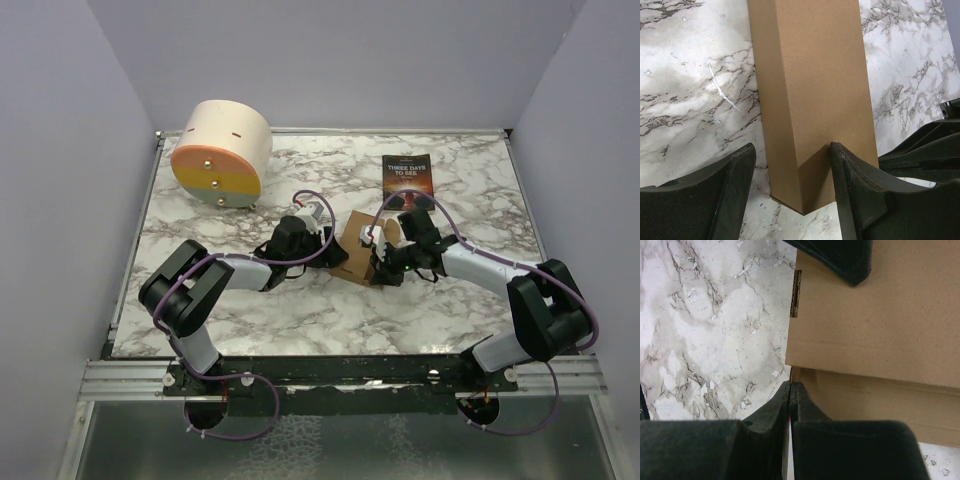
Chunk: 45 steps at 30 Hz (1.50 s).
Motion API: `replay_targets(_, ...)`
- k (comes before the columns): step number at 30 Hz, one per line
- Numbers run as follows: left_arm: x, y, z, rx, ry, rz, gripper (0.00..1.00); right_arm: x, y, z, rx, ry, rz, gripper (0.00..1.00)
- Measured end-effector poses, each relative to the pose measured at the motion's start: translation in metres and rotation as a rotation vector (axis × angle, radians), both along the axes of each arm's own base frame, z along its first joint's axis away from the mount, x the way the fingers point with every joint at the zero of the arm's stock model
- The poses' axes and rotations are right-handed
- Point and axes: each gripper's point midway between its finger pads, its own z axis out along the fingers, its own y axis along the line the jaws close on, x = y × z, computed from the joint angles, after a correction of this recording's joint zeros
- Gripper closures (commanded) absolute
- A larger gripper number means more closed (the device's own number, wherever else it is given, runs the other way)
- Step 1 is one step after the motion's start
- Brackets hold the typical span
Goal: Fold the paper box
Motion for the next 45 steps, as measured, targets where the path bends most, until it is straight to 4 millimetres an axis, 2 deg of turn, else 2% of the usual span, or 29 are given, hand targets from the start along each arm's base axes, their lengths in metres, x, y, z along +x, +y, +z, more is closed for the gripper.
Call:
replay_targets(13, 0.0, 0.0, 0.0, 0.0, 0.0, 0.0, 0.38, -0.006, -0.003, -0.002, -0.001, -0.025, 0.07, 0.99)
replay_targets(29, 0.0, -0.001, 0.0, -0.004, 0.002, -0.002, 0.38, -0.006, -0.001, 0.0, 0.012, 0.015, 0.019, 0.99)
replay_targets(45, -0.001, -0.001, 0.0, -0.006, 0.006, -0.006, 0.38, -0.013, 0.006, 0.002, 0.03, 0.018, 0.059, 0.99)
